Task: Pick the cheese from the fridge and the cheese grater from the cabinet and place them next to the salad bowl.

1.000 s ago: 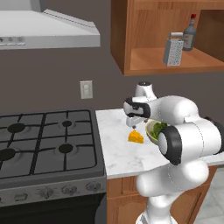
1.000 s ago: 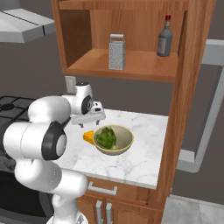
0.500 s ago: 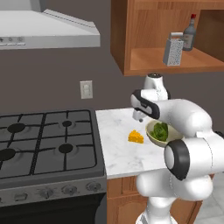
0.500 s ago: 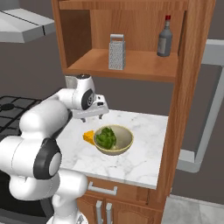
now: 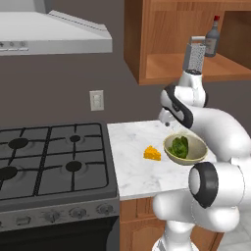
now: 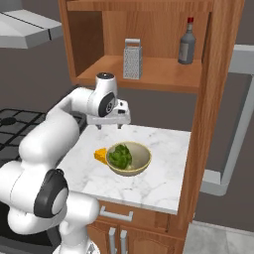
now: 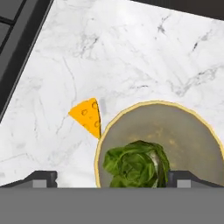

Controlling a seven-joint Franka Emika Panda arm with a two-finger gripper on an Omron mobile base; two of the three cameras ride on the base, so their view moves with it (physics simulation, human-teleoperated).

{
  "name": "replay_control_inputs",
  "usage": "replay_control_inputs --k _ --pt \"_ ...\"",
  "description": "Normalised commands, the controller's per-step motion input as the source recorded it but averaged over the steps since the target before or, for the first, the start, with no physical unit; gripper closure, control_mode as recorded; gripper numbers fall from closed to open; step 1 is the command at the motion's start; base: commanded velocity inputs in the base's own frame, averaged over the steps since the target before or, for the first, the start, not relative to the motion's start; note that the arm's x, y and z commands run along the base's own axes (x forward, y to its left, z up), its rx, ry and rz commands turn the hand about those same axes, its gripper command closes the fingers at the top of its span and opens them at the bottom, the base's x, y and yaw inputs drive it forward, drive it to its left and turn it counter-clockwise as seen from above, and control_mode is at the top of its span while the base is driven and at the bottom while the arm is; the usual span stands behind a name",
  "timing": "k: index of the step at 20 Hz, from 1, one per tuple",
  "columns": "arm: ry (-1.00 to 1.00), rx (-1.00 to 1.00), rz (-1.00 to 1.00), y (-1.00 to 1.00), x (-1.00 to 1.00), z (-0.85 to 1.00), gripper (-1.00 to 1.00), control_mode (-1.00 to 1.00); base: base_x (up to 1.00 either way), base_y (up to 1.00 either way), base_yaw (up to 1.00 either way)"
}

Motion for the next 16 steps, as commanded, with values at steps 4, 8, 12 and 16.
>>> replay_control_inputs --k 4,8,12,16 --pt "-0.09 0.06 -0.16 -0.31 -0.13 0.55 -1.0 -1.0 0.0 0.0 0.0" --pt "-0.29 0.04 -0.14 -0.25 -0.17 0.47 -1.0 -1.0 0.0 0.0 0.0" --pt "-0.34 0.0 -0.15 -0.14 -0.14 0.41 -1.0 -1.0 0.0 0.0 0.0" --pt "-0.36 0.0 -0.15 -0.12 -0.09 0.44 -1.0 -1.0 0.0 0.0 0.0"
